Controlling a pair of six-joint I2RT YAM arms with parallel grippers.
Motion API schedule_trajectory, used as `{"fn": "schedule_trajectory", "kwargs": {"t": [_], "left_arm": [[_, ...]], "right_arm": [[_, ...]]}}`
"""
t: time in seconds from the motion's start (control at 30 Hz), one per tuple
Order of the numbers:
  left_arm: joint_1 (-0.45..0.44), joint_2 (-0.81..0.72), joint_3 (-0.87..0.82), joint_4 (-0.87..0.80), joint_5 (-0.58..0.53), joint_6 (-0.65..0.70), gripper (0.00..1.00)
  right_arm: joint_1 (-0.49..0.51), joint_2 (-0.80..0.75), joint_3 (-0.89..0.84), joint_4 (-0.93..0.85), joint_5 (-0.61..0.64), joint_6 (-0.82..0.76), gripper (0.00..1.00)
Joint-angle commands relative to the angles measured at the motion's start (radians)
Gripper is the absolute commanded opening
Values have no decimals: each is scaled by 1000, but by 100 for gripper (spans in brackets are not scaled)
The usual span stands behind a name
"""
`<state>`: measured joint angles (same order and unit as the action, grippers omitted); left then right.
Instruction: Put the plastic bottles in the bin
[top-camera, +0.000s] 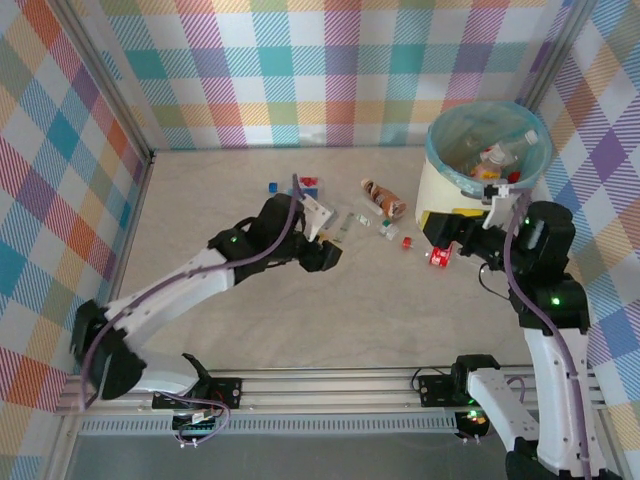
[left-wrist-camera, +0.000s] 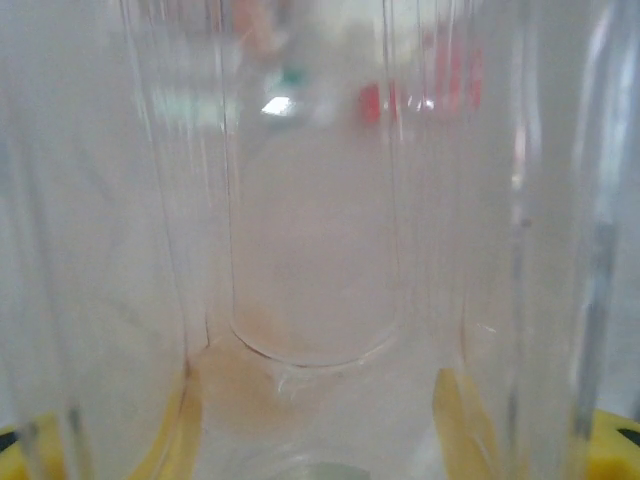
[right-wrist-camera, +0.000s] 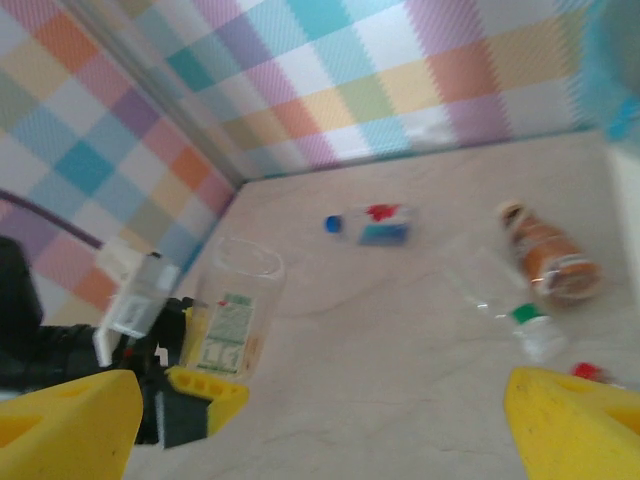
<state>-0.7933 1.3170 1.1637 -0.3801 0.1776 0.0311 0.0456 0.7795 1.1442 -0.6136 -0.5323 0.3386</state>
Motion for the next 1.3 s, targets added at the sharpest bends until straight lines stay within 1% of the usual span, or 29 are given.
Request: {"fn": "schedule_trajectory", "kwargs": {"t": [0.0, 0.1, 0.27, 0.37, 0.47, 0.5, 0.67, 0.87, 1.1, 1.27], "left_arm": [[-43, -90, -29, 93, 76, 18, 46], [-66, -146, -26, 128, 110, 18, 46], [-101, -192, -32, 128, 152, 27, 46], [-126, -193, -27, 112, 134, 33, 46], [-147, -189, -17, 111, 114, 41, 46], [-154, -189, -14, 77, 105, 44, 46], [-164, -192, -2, 57, 86, 53, 46], [-167, -196, 2, 43, 93, 61, 45], [-167, -208, -2, 51, 122, 59, 46], [-167, -214, -5, 41, 133, 65, 47]], "right_arm": [[30, 15, -30, 177, -181, 148, 94], [94, 20, -27, 228, -175, 166, 95], [244, 21, -54, 339, -143, 198, 97], [333, 36, -57, 377, -104, 198, 98], [411, 70, -38, 373, -66, 180, 99], [434, 83, -29, 367, -57, 170, 99], [525, 123, -8, 339, 3, 122, 100], [594, 159, -4, 350, 22, 99, 100], [617, 187, -11, 395, 26, 101, 99], [622, 199, -9, 408, 25, 100, 93]]}}
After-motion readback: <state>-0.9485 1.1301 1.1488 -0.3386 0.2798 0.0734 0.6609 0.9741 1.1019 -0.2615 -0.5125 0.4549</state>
